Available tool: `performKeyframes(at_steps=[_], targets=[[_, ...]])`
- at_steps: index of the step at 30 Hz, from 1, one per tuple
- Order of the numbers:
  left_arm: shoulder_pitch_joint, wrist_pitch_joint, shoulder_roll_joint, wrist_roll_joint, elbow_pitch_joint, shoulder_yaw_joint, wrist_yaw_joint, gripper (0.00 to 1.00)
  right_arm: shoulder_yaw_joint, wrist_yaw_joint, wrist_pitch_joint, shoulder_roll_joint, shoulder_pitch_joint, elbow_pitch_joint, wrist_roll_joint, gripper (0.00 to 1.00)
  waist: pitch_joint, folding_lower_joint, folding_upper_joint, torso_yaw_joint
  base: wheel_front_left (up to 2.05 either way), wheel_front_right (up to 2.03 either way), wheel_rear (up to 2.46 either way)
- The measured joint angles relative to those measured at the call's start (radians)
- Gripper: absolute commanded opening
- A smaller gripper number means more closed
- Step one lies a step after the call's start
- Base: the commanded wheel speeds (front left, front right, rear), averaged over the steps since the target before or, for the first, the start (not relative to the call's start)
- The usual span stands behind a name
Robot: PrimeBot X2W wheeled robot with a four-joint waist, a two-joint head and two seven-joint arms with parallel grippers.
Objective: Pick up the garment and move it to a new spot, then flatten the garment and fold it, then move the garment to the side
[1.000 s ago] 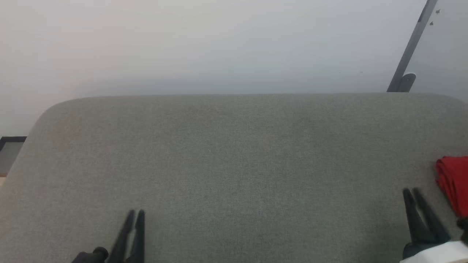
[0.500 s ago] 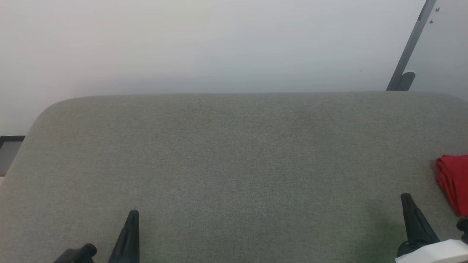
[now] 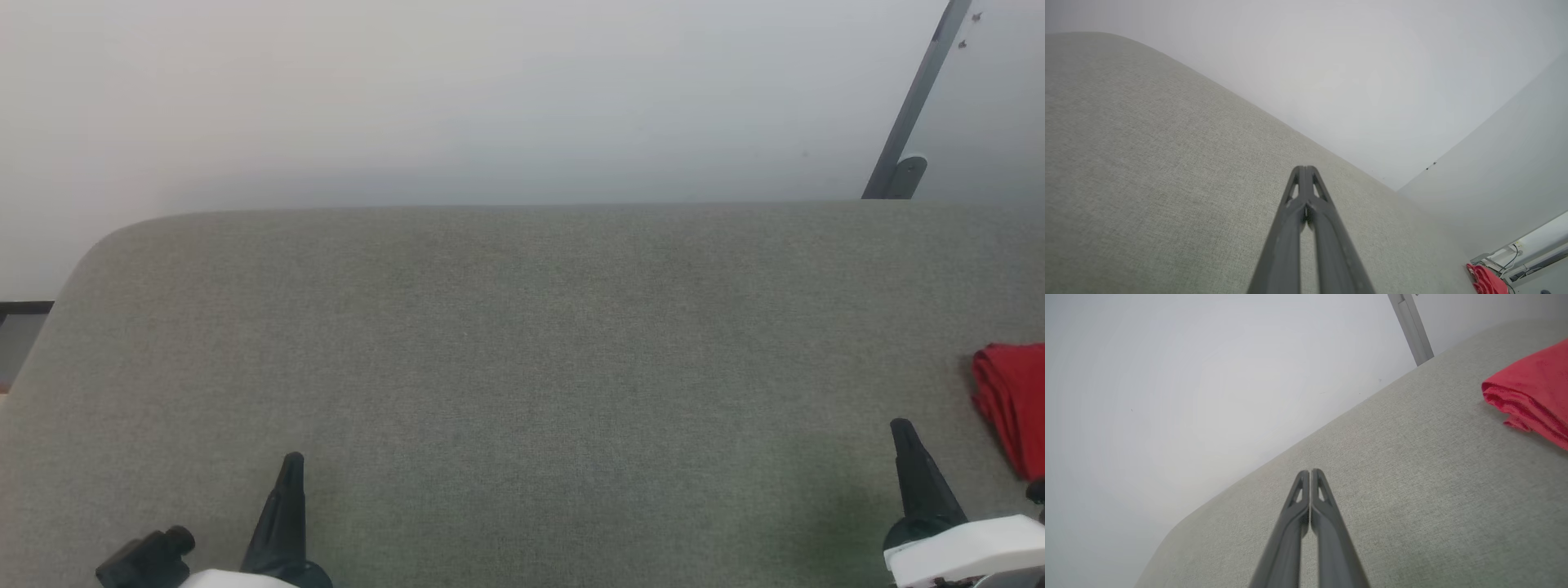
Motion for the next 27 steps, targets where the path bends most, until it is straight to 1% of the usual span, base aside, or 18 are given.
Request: performKeyframes(at_steps=[4, 7, 17, 27], targets=[[-0.014, 0.012, 0.002, -0.060, 0.006, 0.000, 0.000, 0.00, -0.004, 0.000, 0.015, 0.012, -0.005, 0.004, 0.047, 0.00, 0.002, 0.0000, 0.0000, -0.001, 0.00, 0.00, 0.00], [-0.020, 0.020, 0.003, -0.083, 0.011, 0.001, 0.000, 0.00, -0.006, 0.000, 0.023, 0.016, -0.011, 0.007, 0.068, 0.00, 0.002, 0.0000, 0.0000, -0.001, 0.00, 0.00, 0.00], [-0.051, 0.053, 0.008, -0.237, 0.031, 0.003, 0.000, 0.00, -0.017, 0.000, 0.058, 0.039, -0.040, 0.020, 0.182, 0.00, 0.007, 0.0000, 0.0000, -0.004, 0.00, 0.00, 0.00], [-0.078, 0.083, 0.011, -0.357, 0.049, 0.008, 0.000, 0.00, -0.030, 0.000, 0.088, 0.058, -0.060, 0.027, 0.277, 0.00, 0.011, 0.0000, 0.0000, -0.006, 0.00, 0.00, 0.00]])
